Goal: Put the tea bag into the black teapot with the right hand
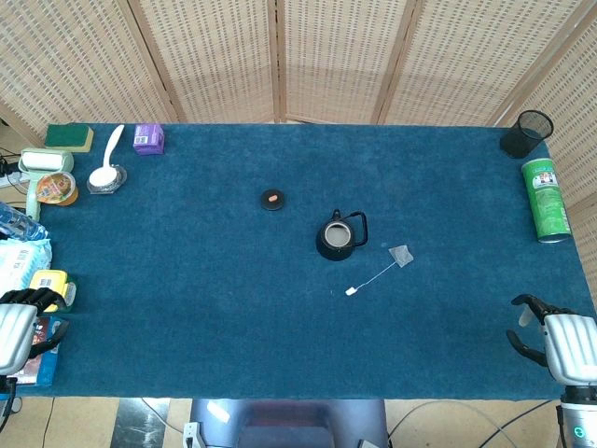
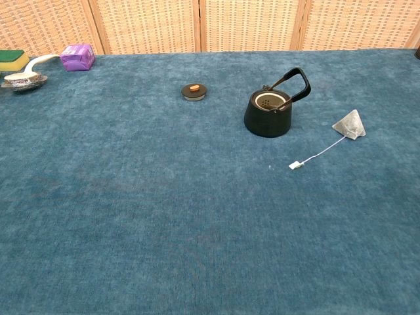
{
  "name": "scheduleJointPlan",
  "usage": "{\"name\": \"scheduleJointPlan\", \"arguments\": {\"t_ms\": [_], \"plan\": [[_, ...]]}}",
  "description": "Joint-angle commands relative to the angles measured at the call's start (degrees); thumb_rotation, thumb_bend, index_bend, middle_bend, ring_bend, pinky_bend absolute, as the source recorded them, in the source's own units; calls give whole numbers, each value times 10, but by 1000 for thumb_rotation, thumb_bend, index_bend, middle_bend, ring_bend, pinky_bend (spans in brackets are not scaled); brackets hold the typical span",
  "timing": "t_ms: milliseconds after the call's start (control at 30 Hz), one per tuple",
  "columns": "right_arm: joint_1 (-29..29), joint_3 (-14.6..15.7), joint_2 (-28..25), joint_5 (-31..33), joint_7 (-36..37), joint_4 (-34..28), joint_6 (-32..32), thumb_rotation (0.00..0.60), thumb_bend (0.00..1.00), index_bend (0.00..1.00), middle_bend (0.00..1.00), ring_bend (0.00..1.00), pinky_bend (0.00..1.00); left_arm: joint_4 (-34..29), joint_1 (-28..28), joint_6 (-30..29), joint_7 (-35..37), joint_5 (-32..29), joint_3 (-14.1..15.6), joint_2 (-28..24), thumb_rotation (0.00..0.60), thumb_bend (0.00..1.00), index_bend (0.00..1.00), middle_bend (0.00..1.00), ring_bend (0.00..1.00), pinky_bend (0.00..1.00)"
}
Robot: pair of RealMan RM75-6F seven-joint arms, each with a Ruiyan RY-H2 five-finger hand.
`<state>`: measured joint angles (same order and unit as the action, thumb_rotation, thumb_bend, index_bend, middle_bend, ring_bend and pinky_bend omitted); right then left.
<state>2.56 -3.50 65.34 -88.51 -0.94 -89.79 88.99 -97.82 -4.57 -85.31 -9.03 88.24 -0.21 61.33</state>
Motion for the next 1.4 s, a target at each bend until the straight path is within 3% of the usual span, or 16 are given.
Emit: {"name": "scheduleJointPlan", "arguments": {"t_ms": [33,700,900,1067,1167,1267,1400], "plan": [[0,1,1,0,0,1,-1,600,281,386,574,678,666,1,0,1,0,0,0,1,600,335,479,449,382,348],[5,3,-3,-8,9,-1,-9,600,281,381,570,676,657,2,-1,-12,4,12,-5,-5,600,333,479,449,381,348],[23,1,-10,-19,36,-2,-28,600,273,329,553,669,601,-3,-4,-14,3,18,-8,-13,600,335,479,449,382,348],[53,-4,-18,-38,54,-11,-56,600,266,295,558,728,632,-11,-9,-14,0,22,-12,-23,600,334,479,449,381,348],[80,-8,-23,-52,61,-21,-82,600,266,284,632,863,753,-16,-13,-14,-2,25,-16,-29,600,335,479,449,382,348],[112,-8,-39,-55,79,-44,-131,600,267,270,827,994,962,-21,-18,-11,-4,26,-20,-36,600,335,479,449,382,348],[142,-10,-50,-57,80,-63,-171,600,292,244,975,1000,1000,-28,-25,-7,-8,27,-24,-41,600,335,479,449,382,348]]}}
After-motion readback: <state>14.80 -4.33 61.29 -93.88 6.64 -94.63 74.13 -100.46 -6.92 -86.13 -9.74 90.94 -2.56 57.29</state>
